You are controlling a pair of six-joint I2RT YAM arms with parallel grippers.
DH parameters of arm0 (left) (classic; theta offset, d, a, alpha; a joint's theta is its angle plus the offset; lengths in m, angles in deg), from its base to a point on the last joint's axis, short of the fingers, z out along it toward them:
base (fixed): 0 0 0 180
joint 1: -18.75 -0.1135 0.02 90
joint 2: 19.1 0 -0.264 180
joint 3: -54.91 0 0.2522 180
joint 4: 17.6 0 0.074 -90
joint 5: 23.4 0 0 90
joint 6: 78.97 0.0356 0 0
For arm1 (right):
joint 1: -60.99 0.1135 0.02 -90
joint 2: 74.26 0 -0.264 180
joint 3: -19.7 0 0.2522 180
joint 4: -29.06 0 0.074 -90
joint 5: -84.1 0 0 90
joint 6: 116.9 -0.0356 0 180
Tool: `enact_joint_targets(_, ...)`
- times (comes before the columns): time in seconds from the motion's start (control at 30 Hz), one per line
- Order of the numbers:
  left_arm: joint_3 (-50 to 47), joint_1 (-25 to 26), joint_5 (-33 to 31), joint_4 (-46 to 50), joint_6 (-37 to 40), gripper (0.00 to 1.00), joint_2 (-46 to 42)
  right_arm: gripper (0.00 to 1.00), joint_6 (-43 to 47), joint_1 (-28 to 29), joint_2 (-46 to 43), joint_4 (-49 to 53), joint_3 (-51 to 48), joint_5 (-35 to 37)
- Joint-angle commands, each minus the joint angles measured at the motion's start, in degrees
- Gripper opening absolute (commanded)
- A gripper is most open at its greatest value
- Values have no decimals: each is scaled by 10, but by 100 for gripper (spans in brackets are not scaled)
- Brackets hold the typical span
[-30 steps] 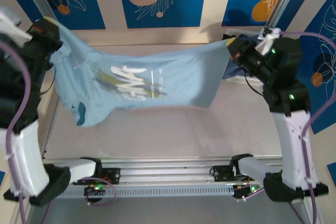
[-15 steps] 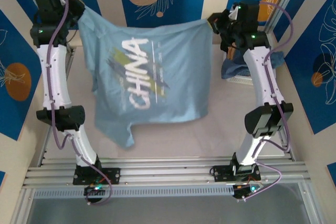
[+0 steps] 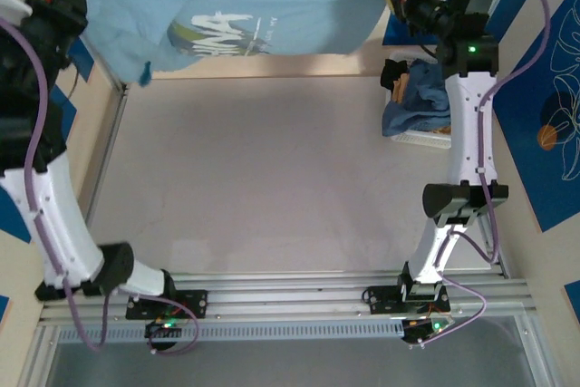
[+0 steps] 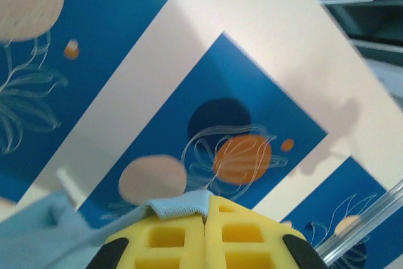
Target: Fold and stack the t-shirts
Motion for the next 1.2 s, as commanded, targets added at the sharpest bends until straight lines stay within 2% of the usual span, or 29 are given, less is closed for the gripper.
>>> enact_joint_targets(0.0,-207,11,16,10,-21,0,-53,0,36,13,-35,42,-152,2)
enact_joint_targets(0.1,-431,26,13,5,-55,0,-147,0,29,20,-86,-14,-352,16)
enact_joint_targets(0.2,-597,39,33,36,-75,0,-203,0,27,24,-112,-30,-498,46)
enact_joint_targets(0.3,-733,71,65,50,-92,0,-224,0,43,25,-113,-8,-585,90)
enact_joint_targets(0.4,-824,118,64,73,-106,0,-232,0,53,22,-120,68,-626,178)
enact_joint_targets(0.57,-901,181,45,77,-146,0,-266,0,46,21,-196,151,-704,298)
enact_joint_targets(0.67,-922,197,45,76,-164,0,-278,0,31,18,-254,178,-756,329)
enact_joint_targets(0.93,-921,199,29,73,-160,0,-242,0,-19,26,-319,200,-869,318)
enact_joint_targets(1.17,-915,203,24,72,-181,0,-208,0,-14,18,-314,217,-877,322)
